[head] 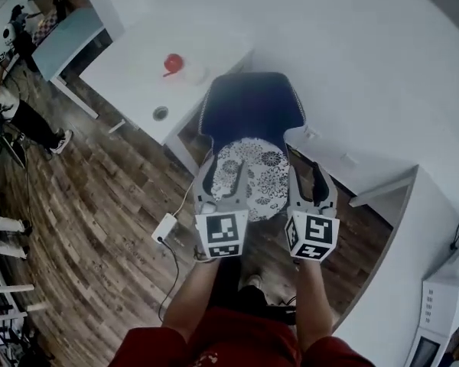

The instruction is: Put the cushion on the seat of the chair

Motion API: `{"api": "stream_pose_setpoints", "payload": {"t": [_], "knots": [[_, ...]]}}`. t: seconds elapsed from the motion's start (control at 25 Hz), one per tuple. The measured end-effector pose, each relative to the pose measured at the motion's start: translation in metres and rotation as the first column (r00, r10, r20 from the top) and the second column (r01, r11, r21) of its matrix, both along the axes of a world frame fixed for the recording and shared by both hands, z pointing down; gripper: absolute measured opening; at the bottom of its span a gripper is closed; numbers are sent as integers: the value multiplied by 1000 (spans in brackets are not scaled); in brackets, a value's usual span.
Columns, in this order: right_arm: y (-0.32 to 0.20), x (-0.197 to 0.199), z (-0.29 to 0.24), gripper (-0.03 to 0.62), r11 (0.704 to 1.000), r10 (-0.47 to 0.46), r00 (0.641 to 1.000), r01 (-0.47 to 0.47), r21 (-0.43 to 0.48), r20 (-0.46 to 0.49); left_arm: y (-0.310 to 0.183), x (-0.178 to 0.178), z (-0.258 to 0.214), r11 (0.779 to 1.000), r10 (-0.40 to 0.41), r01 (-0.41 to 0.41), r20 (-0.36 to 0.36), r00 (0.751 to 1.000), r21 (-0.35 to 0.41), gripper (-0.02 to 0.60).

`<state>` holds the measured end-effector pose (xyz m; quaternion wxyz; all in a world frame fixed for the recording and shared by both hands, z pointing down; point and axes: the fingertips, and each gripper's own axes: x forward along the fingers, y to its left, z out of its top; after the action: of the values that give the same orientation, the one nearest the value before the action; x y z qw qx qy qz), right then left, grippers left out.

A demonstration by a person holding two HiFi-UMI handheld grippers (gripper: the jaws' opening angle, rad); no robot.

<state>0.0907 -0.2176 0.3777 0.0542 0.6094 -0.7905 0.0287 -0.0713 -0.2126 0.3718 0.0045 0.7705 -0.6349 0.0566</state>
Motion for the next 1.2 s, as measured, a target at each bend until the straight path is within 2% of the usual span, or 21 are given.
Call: {"api": "stream_pose_setpoints", "payload": {"t": [0.32, 0.44, 0.48, 0.6, 0.72, 0.84, 1.04, 1.2], "knots": [[71, -4, -103, 193, 980, -98, 995, 95, 174, 12, 72, 11, -97, 989, 2, 2, -26, 1000, 147, 216], [91, -10, -124, 127, 971, -130, 991, 129, 201, -6, 92, 13, -117, 984, -1, 6, -31, 1000, 178, 207], [96, -12, -129, 101, 969, -139, 990, 137, 205, -8, 98, 14, -123, 982, -1, 7, -29, 1000, 187, 193], [112, -16, -139, 56, 964, -158, 987, 156, 215, -7, 116, 15, -137, 977, -10, 14, -21, 1000, 211, 73], [127, -20, -146, 41, 958, -180, 984, 174, 227, 5, 133, 20, -148, 973, 18, -10, -31, 999, 229, 32], [141, -27, -152, 28, 950, -205, 979, 196, 244, 12, 147, 19, -154, 971, 37, -22, -56, 998, 239, 28], [157, -42, -159, 26, 936, -228, 973, 227, 269, -25, 163, 8, -159, 967, -2, 16, -54, 999, 255, 27], [162, -47, -161, 26, 931, -240, 971, 236, 278, -17, 170, 3, -159, 964, -20, 33, -53, 998, 263, 26]]}}
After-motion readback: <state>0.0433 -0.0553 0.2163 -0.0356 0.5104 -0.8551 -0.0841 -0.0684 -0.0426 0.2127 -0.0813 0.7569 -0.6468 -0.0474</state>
